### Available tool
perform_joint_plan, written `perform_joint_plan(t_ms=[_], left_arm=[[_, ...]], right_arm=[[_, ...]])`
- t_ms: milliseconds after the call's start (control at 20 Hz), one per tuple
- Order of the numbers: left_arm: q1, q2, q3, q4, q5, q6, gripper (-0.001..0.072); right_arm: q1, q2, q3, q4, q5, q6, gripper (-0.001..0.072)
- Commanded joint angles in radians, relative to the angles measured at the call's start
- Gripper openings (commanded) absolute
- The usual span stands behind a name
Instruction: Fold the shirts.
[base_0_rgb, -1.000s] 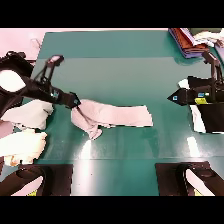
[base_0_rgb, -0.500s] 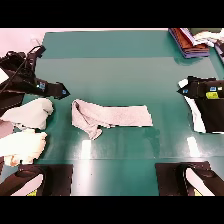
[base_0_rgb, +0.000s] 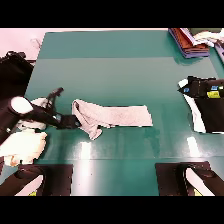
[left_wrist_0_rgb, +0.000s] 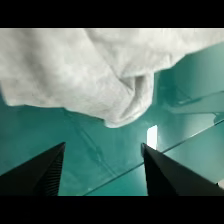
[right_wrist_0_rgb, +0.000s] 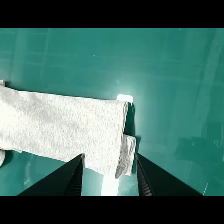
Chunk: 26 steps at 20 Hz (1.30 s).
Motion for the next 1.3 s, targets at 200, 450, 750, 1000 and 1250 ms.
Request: perform_joint_plan(t_ms=[200,450,750,1000,1250], left_arm=[[-0.28,-0.003,-0.137,0.038,0.394,-0.217,0.055],[-0.321,-0.081,-0.136,0.015,0.496,-0.241,0.0548],[-0.229,-0.076,-0.041,0.166,0.303,-0.194,0.0022],[-0.045,-0.076,0.19,0.446,0.027,-0.092,0.0022],[0.006,-0.076,0.217,0.46,0.031,-0.077,0.0023]], right_arm=[[0.0,0.0,0.001,0.0,0.004,0.0,0.0382],[0.002,0.0,0.001,0.0,0.016,0.0,0.0382],[0.001,0.0,-0.005,-0.004,0.027,0.0,0.0382],[0.002,-0.045,-0.188,0.003,0.018,-0.001,0.0388],[0.027,-0.249,-0.355,0.21,-0.087,-0.093,0.0503]])
